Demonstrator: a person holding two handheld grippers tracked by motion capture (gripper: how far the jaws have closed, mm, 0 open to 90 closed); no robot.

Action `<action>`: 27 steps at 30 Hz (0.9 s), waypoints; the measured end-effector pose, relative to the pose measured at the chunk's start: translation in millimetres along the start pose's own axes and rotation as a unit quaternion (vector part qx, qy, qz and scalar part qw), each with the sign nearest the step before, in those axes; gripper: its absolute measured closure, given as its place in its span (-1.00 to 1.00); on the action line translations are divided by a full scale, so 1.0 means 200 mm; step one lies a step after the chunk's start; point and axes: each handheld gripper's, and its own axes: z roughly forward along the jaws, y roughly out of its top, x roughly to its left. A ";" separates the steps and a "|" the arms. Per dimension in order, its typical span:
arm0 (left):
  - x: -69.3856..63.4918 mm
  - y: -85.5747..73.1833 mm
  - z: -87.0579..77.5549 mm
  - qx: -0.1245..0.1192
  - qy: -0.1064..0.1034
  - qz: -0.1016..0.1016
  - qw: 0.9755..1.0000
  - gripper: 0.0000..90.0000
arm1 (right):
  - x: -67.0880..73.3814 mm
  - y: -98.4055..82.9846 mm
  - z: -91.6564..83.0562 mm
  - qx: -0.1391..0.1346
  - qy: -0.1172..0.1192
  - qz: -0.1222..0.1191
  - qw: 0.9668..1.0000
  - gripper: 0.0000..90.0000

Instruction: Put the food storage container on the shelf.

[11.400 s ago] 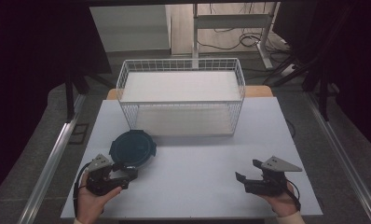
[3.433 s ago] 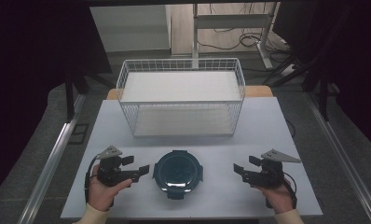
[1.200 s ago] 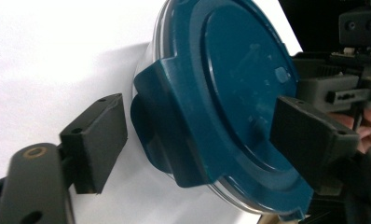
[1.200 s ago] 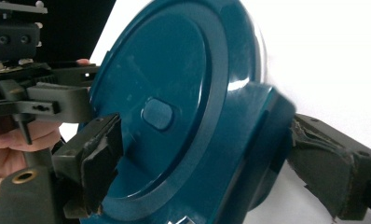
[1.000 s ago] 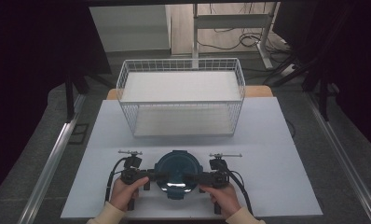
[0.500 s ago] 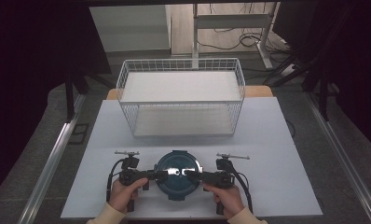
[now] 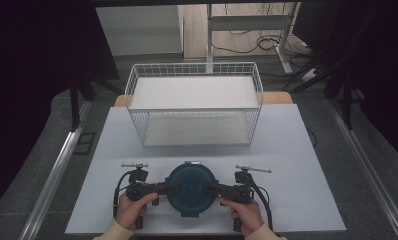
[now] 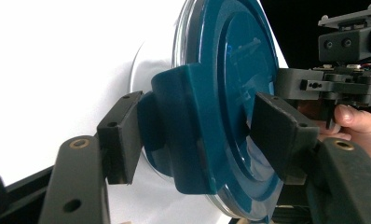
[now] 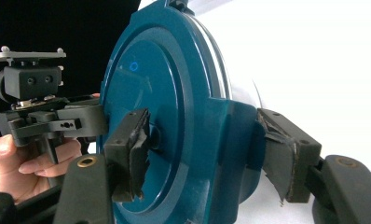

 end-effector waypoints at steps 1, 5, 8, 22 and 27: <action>0.00 0.00 0.00 0.001 0.000 0.001 1.000 -0.19 | 0.00 0.00 0.00 0.000 0.000 0.000 1.000 -0.17; -0.01 0.00 -0.01 -0.004 0.001 0.002 1.000 -0.17 | 0.01 0.00 0.00 0.000 -0.001 -0.003 1.000 -0.17; -0.01 0.00 -0.01 -0.007 0.002 0.000 1.000 -0.15 | 0.01 0.00 0.00 -0.002 -0.001 -0.014 1.000 -0.17; -0.03 0.01 -0.03 -0.019 0.007 0.010 1.000 -0.10 | 0.04 0.01 -0.01 -0.008 -0.004 -0.035 0.999 -0.16; -0.05 0.02 -0.04 -0.023 0.007 0.014 1.000 -0.10 | 0.05 0.01 -0.02 -0.014 -0.004 -0.044 0.999 -0.16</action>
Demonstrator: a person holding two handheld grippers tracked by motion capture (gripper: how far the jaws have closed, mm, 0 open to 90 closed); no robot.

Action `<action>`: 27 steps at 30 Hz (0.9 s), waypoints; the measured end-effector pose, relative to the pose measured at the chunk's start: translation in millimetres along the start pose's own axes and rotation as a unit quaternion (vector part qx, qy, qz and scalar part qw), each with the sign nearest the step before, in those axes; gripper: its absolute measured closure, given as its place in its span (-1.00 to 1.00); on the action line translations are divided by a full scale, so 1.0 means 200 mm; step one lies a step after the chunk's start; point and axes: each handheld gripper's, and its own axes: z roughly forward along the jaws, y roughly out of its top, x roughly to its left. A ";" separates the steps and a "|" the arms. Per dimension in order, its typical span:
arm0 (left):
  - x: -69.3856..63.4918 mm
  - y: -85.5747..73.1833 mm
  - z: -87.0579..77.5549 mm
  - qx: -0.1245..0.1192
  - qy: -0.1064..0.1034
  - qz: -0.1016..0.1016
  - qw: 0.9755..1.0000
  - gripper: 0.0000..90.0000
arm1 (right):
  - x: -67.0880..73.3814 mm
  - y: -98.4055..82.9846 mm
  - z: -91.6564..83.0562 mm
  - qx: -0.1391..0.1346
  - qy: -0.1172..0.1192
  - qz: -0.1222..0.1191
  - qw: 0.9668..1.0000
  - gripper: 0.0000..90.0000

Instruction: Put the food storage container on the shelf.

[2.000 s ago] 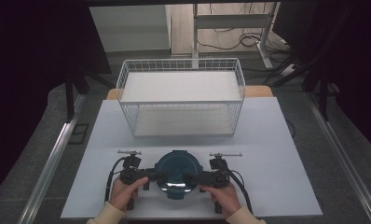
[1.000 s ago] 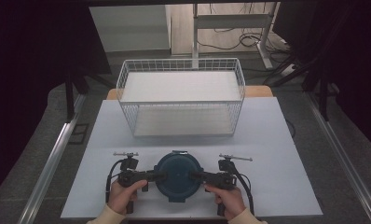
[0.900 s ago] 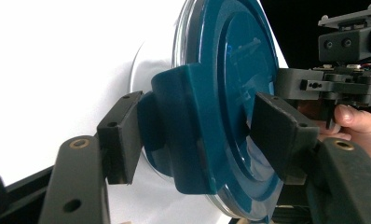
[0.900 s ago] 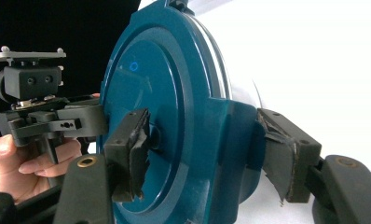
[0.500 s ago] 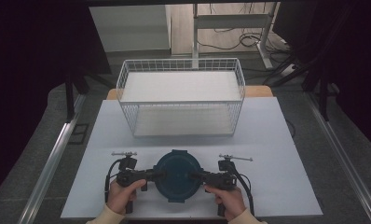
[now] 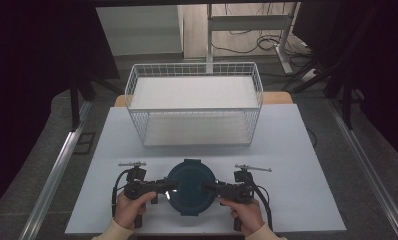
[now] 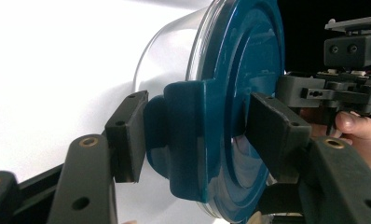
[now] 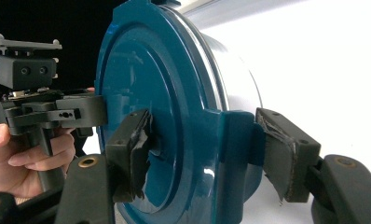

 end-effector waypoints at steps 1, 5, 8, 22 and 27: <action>0.00 0.00 0.00 -0.001 0.000 0.001 1.000 -0.10 | 0.00 0.00 0.00 -0.001 0.001 -0.001 1.000 -0.16; -0.01 0.01 -0.01 -0.003 -0.001 0.004 1.000 -0.09 | 0.01 0.01 -0.01 -0.003 0.001 -0.008 1.000 -0.16; -0.02 0.01 -0.02 -0.004 -0.003 0.006 1.000 -0.09 | 0.02 0.02 -0.01 -0.004 0.001 -0.018 1.000 -0.16; -0.06 0.05 -0.03 -0.014 -0.005 0.017 1.000 -0.09 | 0.06 0.07 -0.05 -0.012 -0.001 -0.045 0.999 -0.16; -0.06 0.10 -0.03 -0.014 -0.009 0.021 1.000 -0.09 | 0.07 0.10 -0.06 -0.017 -0.002 -0.044 0.999 -0.16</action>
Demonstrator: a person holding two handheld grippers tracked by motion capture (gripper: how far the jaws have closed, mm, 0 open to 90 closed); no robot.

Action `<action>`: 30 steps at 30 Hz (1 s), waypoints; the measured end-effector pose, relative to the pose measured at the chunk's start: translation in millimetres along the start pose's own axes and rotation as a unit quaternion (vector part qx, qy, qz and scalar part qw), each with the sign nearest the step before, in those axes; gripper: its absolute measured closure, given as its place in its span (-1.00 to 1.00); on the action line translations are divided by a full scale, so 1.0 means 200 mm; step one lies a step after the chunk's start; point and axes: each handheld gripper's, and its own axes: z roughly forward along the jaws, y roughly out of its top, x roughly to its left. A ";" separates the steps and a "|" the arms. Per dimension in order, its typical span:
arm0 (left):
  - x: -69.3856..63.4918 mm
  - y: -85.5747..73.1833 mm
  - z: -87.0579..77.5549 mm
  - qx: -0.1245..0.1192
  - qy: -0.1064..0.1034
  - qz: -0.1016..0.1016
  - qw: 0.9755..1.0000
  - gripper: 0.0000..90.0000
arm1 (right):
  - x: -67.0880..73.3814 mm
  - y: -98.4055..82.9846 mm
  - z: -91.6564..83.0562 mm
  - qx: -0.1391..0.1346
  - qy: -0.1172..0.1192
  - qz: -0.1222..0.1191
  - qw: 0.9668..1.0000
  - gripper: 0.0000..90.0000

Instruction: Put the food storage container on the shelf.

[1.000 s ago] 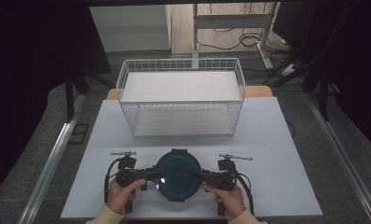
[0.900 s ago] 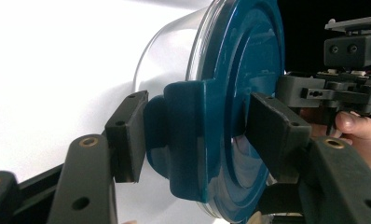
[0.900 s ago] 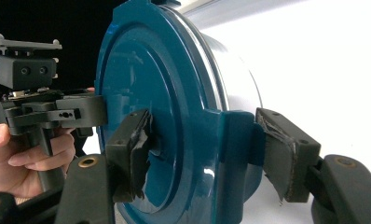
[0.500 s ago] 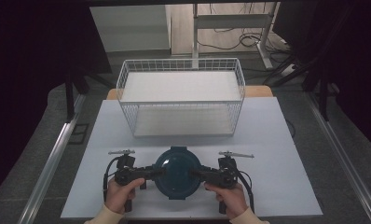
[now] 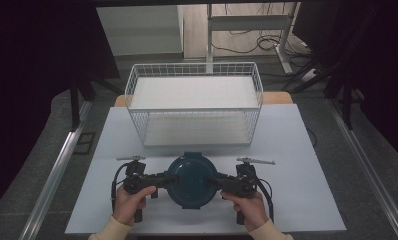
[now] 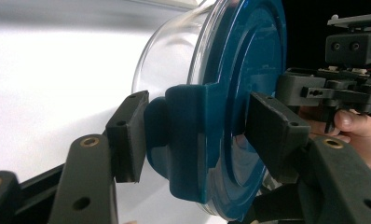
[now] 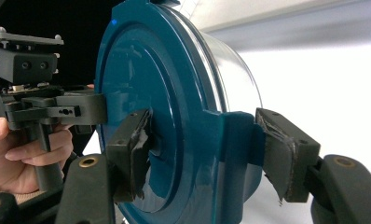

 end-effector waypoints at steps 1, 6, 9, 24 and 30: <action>0.00 0.01 0.00 0.000 -0.001 0.001 1.000 -0.09 | 0.00 0.01 0.00 -0.001 -0.001 -0.003 1.000 -0.16; -0.04 0.10 -0.02 -0.010 0.003 0.016 1.000 -0.09 | 0.02 0.09 -0.02 -0.011 0.003 -0.010 1.000 -0.15; -0.05 0.14 -0.03 -0.016 0.005 0.020 1.000 -0.09 | 0.03 0.13 -0.02 -0.015 0.005 -0.012 1.000 -0.15; -0.18 0.41 -0.13 -0.051 -0.003 0.047 0.998 -0.09 | 0.18 0.43 -0.10 -0.033 0.003 -0.048 0.998 -0.15; -0.20 0.49 -0.17 -0.062 -0.014 0.049 0.997 -0.09 | 0.26 0.54 -0.13 -0.039 -0.005 -0.071 0.997 -0.15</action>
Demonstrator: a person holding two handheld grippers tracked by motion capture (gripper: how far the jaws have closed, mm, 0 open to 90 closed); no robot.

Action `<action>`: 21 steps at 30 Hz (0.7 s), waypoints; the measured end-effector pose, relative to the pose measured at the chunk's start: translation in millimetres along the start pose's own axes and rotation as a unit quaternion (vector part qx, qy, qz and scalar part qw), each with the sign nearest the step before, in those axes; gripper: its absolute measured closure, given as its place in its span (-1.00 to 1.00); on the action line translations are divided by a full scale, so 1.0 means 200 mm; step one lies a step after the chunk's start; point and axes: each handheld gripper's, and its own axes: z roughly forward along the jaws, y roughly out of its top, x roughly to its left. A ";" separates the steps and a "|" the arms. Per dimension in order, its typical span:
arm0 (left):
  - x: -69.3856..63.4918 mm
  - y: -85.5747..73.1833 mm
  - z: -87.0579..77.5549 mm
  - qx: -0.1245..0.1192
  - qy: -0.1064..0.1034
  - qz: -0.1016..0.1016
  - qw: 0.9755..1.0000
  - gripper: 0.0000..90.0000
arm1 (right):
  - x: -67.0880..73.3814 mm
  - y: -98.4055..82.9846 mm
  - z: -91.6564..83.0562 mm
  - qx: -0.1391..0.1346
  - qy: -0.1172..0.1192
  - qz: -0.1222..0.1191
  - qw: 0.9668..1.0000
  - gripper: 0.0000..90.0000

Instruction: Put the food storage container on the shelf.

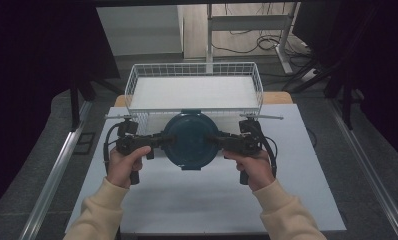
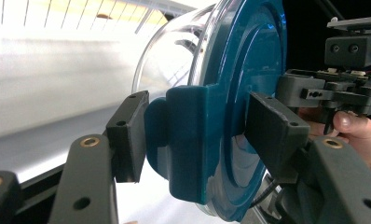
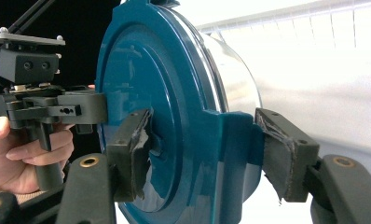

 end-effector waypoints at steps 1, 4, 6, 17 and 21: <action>0.00 0.01 0.00 -0.002 0.000 0.004 1.000 -0.09 | 0.01 0.02 0.00 0.000 -0.001 -0.003 1.000 -0.15; -0.01 0.05 -0.02 -0.006 0.001 0.008 1.000 -0.09 | 0.03 0.07 0.00 -0.003 0.001 -0.008 1.000 -0.15; -0.02 0.09 -0.03 -0.007 0.002 0.012 1.000 -0.09 | 0.03 0.09 0.00 -0.004 0.002 -0.009 1.000 -0.15; -0.05 0.29 -0.04 -0.006 -0.003 0.021 1.000 -0.09 | 0.07 0.27 -0.02 -0.012 0.000 -0.019 1.000 -0.15; -0.05 0.38 -0.03 -0.012 -0.003 0.021 1.000 -0.09 | 0.07 0.37 -0.02 -0.014 0.000 -0.023 1.000 -0.15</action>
